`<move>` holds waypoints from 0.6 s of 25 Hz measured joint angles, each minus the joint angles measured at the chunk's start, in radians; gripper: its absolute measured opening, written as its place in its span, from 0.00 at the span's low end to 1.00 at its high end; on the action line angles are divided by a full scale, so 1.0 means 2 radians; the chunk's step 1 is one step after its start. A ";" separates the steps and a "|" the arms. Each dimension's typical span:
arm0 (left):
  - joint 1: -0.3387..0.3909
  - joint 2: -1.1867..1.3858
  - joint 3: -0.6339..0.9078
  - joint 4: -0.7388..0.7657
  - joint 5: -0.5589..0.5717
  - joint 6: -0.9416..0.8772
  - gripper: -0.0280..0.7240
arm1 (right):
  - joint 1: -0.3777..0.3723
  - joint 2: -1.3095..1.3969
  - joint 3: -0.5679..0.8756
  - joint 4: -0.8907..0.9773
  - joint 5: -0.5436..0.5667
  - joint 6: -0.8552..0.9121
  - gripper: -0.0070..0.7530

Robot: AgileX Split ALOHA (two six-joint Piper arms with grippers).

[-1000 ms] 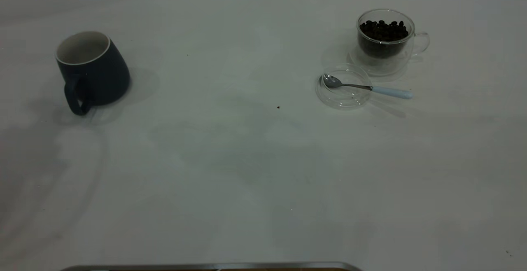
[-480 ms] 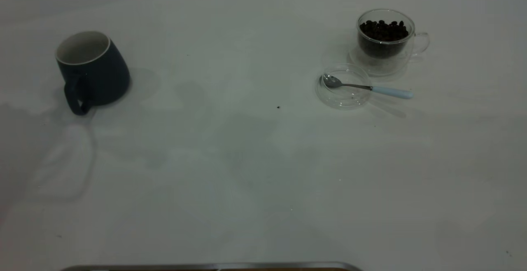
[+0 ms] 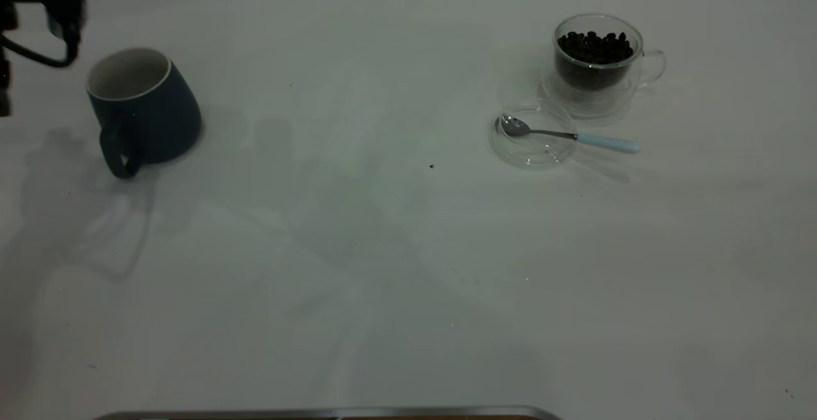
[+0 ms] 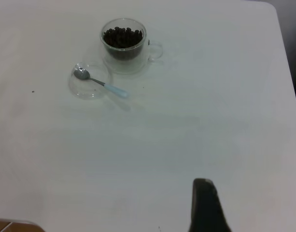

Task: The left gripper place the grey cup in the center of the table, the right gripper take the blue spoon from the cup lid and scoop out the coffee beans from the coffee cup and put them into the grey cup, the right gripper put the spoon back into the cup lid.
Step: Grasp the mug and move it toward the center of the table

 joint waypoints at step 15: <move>-0.038 0.069 -0.003 0.076 -0.164 0.001 0.76 | 0.000 0.000 0.000 0.000 0.000 0.000 0.67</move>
